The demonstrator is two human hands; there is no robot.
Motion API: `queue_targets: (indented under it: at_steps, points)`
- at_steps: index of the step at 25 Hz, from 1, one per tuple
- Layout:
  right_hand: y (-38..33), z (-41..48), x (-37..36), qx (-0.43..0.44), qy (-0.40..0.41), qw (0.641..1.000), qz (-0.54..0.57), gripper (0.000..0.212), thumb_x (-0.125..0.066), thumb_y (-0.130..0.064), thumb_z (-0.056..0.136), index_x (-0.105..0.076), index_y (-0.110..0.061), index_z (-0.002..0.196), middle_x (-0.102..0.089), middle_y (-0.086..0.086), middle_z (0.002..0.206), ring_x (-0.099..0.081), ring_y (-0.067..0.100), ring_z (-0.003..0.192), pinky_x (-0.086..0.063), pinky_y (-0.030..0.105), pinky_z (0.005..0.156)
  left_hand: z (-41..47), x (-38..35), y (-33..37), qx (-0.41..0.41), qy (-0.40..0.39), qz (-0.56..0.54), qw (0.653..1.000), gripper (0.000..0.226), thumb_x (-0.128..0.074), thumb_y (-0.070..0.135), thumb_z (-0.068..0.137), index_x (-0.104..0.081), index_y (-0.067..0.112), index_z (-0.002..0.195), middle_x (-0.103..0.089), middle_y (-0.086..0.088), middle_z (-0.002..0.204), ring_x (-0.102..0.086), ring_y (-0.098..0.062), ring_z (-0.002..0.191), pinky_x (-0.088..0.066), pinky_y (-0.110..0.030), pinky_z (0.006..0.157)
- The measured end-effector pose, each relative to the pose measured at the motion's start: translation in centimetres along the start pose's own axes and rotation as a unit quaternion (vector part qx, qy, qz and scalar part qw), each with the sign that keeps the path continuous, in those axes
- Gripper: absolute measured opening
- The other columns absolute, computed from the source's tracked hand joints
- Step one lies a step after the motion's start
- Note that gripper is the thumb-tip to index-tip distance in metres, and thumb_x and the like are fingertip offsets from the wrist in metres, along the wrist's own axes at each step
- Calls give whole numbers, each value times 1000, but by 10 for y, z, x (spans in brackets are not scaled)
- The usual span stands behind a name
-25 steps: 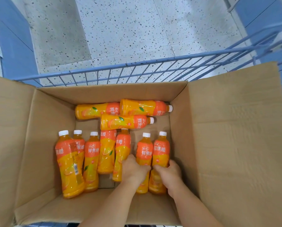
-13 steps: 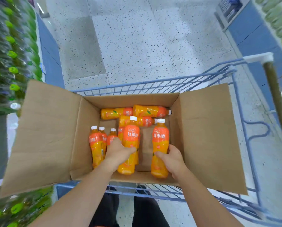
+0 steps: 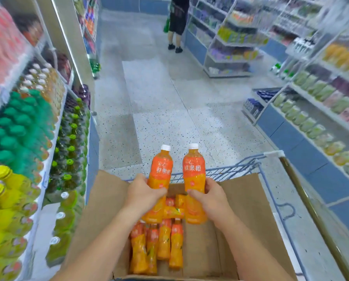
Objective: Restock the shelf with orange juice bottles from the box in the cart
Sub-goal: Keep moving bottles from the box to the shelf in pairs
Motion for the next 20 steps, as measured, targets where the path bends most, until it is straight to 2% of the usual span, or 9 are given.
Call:
queue_targets:
  at_steps: [4, 9, 13, 17, 20]
  points:
    - [-84, 2, -15, 72, -11, 996, 46, 28, -83, -17, 77, -68, -19, 102, -77, -1, 91, -75, 16, 84, -62, 40, 79, -7, 77, 50, -54, 84, 5, 995, 43, -85, 37, 69, -53, 17, 89, -63, 2, 79, -56, -7, 67, -39, -27, 54]
    - [-184, -6, -38, 173, -86, 978, 75, 26, -81, -16, 80, -69, -19, 103, -77, -1, 93, -75, 14, 83, -59, 32, 72, -43, 163, 91, -88, 216, -12, 972, 45, -85, 40, 67, -46, 19, 79, -57, 1, 75, -53, -12, 65, -35, -32, 53]
    - [-243, -28, -61, 240, -180, 951, 78, 24, -81, -18, 81, -70, -22, 102, -78, -4, 91, -75, 14, 84, -60, 35, 73, -93, 215, 97, -71, 313, -14, 947, 46, -84, 45, 64, -53, 19, 85, -63, 1, 82, -61, -15, 74, -47, -34, 63]
    - [-285, -70, -103, 304, -281, 908, 69, 29, -81, -22, 80, -70, -22, 107, -78, -4, 93, -75, 13, 83, -60, 34, 73, -169, 261, 79, -35, 410, -38, 910, 44, -86, 46, 64, -57, 22, 88, -68, 4, 83, -67, -15, 76, -57, -40, 73]
    - [-309, -126, -148, 345, -365, 863, 64, 24, -80, -23, 79, -71, -21, 101, -78, -3, 88, -75, 13, 79, -59, 31, 69, -247, 295, 58, -10, 493, -44, 869, 42, -88, 41, 67, -57, 22, 87, -67, 5, 82, -67, -13, 74, -55, -36, 68]
Point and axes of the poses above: each hand's wrist, its own z-axis towards the middle knuckle, its own x-axis out of the back of the hand, y = z × x, the point moved 9 cm from there along z, towards the middle knuckle
